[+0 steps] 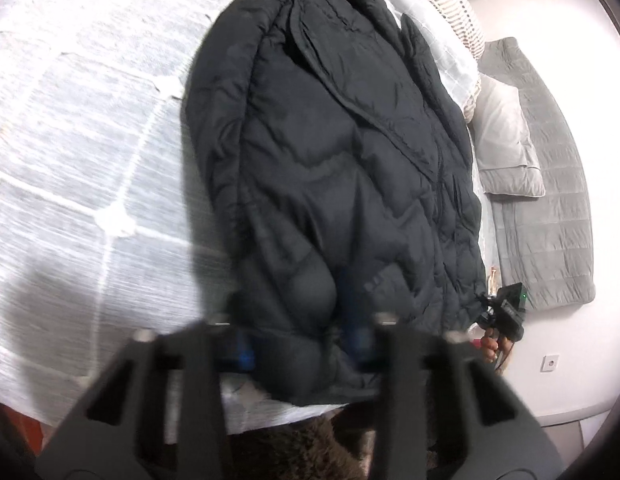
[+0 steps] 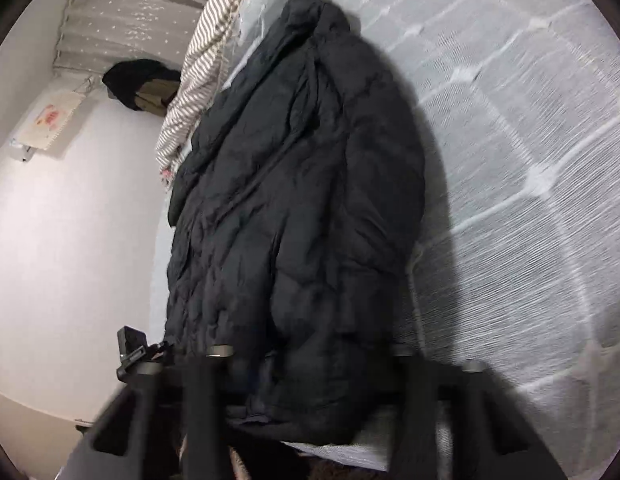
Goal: Fold large clothes
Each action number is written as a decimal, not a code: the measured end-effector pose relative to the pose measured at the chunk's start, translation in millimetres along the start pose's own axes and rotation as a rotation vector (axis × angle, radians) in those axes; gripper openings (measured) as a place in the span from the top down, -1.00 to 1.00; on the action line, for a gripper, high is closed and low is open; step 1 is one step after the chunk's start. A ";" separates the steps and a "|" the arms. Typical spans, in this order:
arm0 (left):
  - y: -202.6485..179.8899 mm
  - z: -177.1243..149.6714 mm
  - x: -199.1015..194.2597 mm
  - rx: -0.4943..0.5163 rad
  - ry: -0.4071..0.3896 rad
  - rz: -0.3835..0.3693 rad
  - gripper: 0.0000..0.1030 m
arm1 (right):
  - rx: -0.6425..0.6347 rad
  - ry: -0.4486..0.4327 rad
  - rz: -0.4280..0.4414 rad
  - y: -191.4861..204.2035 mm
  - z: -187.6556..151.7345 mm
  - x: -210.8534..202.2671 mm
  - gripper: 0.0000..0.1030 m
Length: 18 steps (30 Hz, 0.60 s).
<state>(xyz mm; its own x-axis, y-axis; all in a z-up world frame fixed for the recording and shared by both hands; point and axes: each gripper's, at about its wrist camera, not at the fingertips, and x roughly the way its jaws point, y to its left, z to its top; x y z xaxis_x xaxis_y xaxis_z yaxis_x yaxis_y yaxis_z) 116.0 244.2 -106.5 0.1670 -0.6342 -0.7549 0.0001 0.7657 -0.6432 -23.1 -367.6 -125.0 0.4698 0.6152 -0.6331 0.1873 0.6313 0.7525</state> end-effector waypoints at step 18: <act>-117.9 -33.8 -119.0 0.246 -0.271 -0.155 0.71 | -0.209 -0.314 0.100 99.7 -32.7 -107.5 0.81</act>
<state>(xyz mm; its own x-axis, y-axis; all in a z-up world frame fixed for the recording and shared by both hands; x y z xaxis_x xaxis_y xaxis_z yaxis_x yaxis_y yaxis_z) 62.8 225.8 54.9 0.4007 -0.7182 -0.5689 0.2765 0.6868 -0.6722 -83.1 -355.3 12.2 0.7238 0.5249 -0.4478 -0.0376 0.6781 0.7340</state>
